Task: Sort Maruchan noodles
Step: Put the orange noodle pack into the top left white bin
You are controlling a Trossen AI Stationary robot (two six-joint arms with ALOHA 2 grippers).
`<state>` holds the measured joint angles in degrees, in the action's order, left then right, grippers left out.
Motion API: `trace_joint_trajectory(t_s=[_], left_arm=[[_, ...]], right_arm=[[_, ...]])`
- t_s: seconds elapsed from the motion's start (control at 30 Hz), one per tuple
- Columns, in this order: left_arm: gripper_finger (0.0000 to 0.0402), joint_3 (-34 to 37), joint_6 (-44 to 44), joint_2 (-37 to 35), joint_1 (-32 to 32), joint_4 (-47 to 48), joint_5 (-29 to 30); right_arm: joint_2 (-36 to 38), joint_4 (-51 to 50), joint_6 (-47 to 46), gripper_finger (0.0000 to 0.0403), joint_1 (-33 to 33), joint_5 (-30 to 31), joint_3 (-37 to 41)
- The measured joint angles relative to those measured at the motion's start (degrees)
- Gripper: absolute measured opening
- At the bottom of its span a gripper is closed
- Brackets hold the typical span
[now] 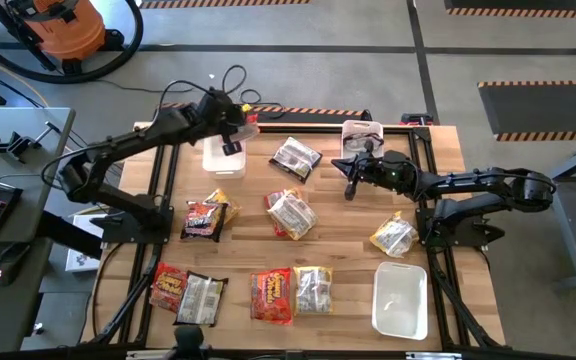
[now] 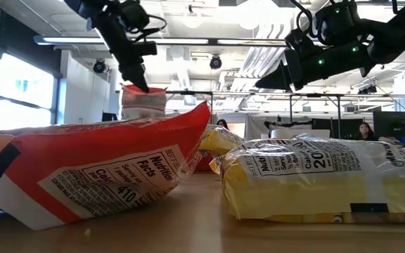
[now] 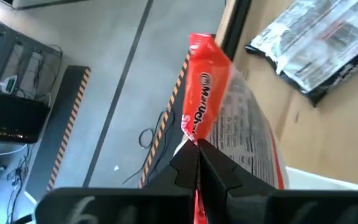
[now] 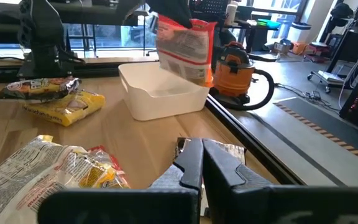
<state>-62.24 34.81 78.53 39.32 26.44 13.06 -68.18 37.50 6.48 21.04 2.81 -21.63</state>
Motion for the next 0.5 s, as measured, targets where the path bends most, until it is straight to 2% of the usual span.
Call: trace_joint_trajectory(t_s=[0.3, 0.5], left_arm=[[0.0000, 4.0, 5.6, -0.1, 6.5, -0.8, -1.2], [0.0000, 8.5, 6.5, 0.0, 10.3, -5.2, -5.5]], right_arm=[[0.0, -0.1, 0.0, 0.0000, 0.0, 0.0, 0.0], [0.0, -0.1, 0.0, 0.0000, 0.0, 0.0, 0.0]])
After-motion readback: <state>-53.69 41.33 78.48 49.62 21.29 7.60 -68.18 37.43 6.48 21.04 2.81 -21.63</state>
